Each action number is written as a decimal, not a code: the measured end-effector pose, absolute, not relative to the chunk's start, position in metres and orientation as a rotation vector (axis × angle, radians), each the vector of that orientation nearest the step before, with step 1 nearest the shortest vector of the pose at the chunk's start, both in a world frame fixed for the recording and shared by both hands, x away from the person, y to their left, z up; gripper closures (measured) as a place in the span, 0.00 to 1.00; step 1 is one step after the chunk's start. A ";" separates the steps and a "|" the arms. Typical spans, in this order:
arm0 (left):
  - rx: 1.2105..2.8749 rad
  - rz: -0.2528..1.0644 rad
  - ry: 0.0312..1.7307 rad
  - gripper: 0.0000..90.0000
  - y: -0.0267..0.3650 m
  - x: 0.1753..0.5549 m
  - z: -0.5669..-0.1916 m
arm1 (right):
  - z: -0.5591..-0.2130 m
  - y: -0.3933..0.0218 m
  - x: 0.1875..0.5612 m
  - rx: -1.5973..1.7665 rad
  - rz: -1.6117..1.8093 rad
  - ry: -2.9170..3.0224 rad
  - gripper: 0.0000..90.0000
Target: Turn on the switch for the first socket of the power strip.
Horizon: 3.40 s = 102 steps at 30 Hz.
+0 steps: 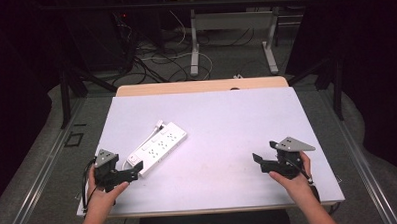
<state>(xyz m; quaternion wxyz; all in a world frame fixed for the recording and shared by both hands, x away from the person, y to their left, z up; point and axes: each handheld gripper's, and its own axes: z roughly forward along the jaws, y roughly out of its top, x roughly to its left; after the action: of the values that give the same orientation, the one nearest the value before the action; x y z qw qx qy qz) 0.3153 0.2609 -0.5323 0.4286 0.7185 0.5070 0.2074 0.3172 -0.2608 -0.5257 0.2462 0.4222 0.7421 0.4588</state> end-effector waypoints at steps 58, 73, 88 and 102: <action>1.997 0.530 1.194 0.03 0.243 0.333 -0.482 | -0.545 -0.265 0.312 1.179 1.296 2.041 0.19; 2.033 0.532 1.202 0.07 0.245 0.340 -0.470 | -0.547 -0.267 0.314 1.188 1.296 2.049 0.19; 2.025 0.462 1.241 0.18 0.244 0.350 -0.464 | -0.547 -0.267 0.313 1.222 1.299 2.043 0.19; 2.071 0.419 1.272 0.22 0.245 0.366 -0.458 | -0.549 -0.268 0.314 1.230 1.312 2.046 0.19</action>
<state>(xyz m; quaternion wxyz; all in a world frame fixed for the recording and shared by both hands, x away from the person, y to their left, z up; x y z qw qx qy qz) 0.3656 0.2450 -0.4581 0.3315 0.7923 0.4865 0.1603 0.3136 -0.2682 -0.5486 0.2071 0.4416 0.7349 0.4711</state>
